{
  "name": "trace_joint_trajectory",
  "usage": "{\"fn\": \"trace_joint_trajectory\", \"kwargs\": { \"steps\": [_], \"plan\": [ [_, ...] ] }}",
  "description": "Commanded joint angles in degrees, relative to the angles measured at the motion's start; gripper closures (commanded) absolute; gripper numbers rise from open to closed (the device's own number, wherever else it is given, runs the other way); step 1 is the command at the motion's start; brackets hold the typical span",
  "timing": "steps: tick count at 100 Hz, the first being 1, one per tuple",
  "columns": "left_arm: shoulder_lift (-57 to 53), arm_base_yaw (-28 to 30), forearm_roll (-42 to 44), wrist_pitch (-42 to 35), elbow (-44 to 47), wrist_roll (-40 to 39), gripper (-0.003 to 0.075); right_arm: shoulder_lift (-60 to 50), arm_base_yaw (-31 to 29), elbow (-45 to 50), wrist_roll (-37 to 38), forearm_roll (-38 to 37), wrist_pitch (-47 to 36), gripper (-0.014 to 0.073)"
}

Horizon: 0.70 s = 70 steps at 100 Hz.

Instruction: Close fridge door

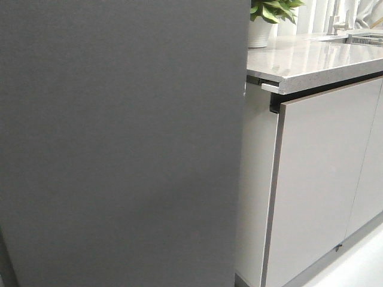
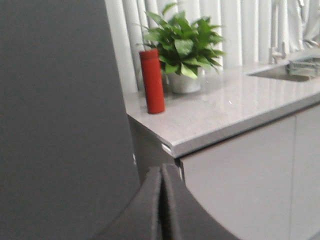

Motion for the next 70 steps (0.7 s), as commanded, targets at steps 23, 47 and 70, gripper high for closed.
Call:
{"fn": "trace_joint_trajectory", "kwargs": {
  "steps": [23, 47, 70],
  "plan": [
    [-1.29, -0.21, -0.36, -4.76, 2.31, -0.11, 0.074, -9.06, -1.44, 18.48, -0.61, -0.72, -16.38, 0.0665],
    [-1.29, -0.21, -0.36, -4.76, 2.31, -0.11, 0.074, -10.6, -1.44, 23.05, -0.61, -0.72, -17.37, 0.0665],
    [-1.29, -0.21, -0.36, -4.76, 2.31, -0.11, 0.074, -10.6, -1.44, 23.05, -0.61, -0.72, -17.57, 0.0665]
  ]
}}
